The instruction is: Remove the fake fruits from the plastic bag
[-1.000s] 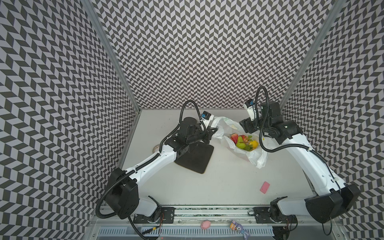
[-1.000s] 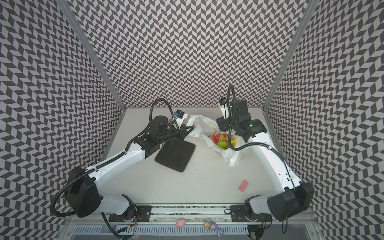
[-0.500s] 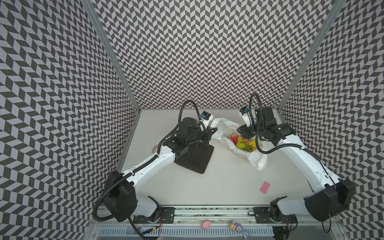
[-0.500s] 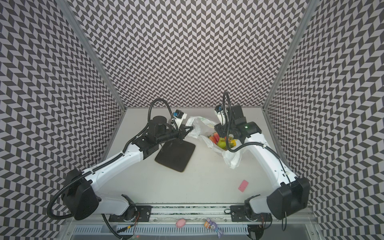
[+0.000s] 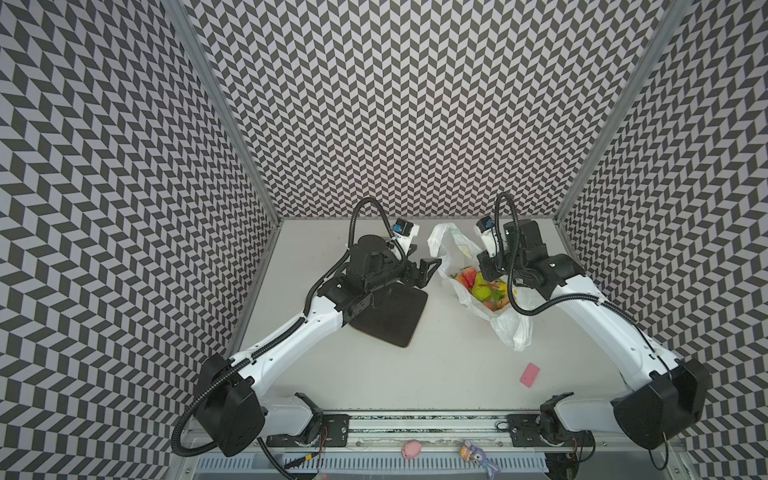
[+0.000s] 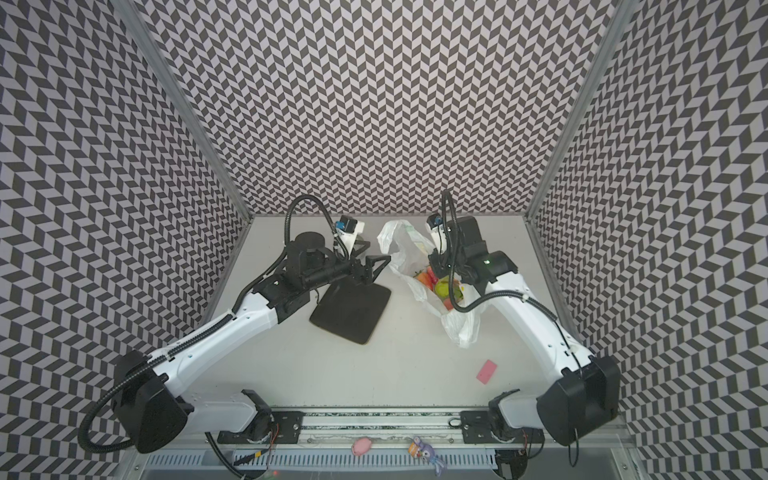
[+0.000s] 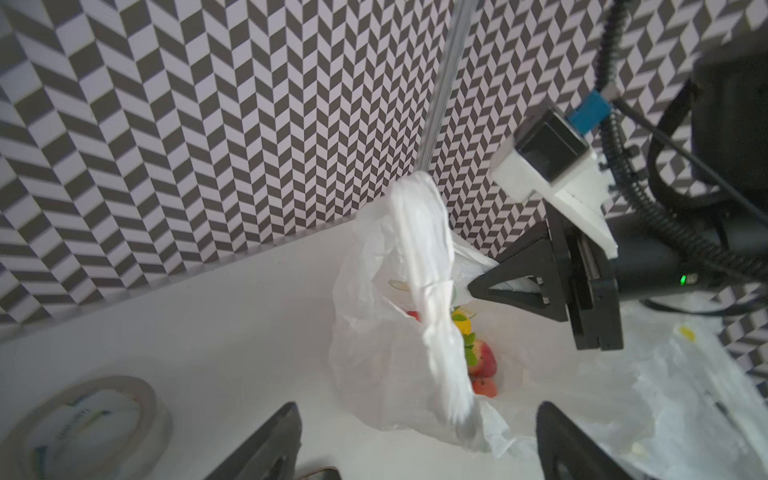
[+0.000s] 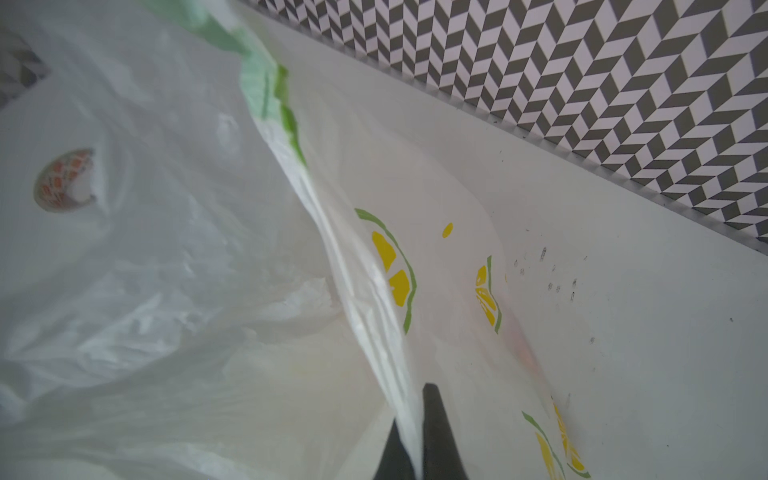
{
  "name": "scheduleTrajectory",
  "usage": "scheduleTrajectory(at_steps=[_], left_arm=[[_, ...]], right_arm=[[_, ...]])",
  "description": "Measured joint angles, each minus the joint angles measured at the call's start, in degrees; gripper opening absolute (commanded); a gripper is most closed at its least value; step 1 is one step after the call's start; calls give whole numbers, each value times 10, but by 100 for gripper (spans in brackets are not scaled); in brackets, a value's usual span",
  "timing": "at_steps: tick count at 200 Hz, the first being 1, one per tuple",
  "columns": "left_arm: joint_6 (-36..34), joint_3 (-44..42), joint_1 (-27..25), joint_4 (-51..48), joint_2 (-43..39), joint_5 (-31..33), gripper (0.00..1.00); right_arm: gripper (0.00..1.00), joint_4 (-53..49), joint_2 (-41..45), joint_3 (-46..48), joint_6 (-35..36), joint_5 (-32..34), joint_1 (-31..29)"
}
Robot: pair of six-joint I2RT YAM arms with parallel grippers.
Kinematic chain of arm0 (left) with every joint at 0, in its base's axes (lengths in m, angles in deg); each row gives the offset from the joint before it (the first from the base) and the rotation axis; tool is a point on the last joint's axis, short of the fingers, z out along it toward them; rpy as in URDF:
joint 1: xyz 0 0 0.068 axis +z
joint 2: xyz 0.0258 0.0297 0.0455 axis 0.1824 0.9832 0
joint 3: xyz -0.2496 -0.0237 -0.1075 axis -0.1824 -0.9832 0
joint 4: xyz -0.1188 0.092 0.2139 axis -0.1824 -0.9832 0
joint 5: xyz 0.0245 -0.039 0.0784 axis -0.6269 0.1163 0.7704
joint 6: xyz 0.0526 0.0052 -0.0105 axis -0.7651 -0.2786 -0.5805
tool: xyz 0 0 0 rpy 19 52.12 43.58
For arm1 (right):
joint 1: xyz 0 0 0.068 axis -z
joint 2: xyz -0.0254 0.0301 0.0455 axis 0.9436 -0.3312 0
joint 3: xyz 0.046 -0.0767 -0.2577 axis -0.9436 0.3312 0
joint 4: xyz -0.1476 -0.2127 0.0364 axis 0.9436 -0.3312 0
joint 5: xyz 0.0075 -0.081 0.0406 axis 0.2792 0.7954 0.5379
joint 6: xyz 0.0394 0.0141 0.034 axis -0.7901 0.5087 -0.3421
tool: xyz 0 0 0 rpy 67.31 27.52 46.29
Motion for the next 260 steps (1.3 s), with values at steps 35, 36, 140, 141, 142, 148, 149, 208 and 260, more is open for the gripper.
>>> scheduleTrajectory(at_steps=[35,36,140,141,142,148,149,208,260], left_arm=[[82,-4,0,-12,-46,46,100],[84,-4,0,-12,-47,47,100],[232,-54,-39,-47,-50,53,100],[232,-54,-39,-47,-50,53,100],[233,-55,-39,-47,-50,53,100],[234,-57,-39,-47,-50,54,100],[235,-57,-39,-47,-50,54,100],[218,-59,-40,-34,-36,27,97],[159,-44,-74,-19,14,-7,100]], right_arm=[[0,79,43,30,-109,-2,0],[0,82,44,31,-111,-2,0],[0,207,18,34,-342,94,-1],[0,208,17,33,-345,97,-1],[0,208,17,33,-346,99,-1],[0,209,17,30,-354,111,-1],[0,209,16,29,-356,114,-1],[0,199,-17,-19,-410,215,8],[0,193,-52,-54,-421,232,39]])
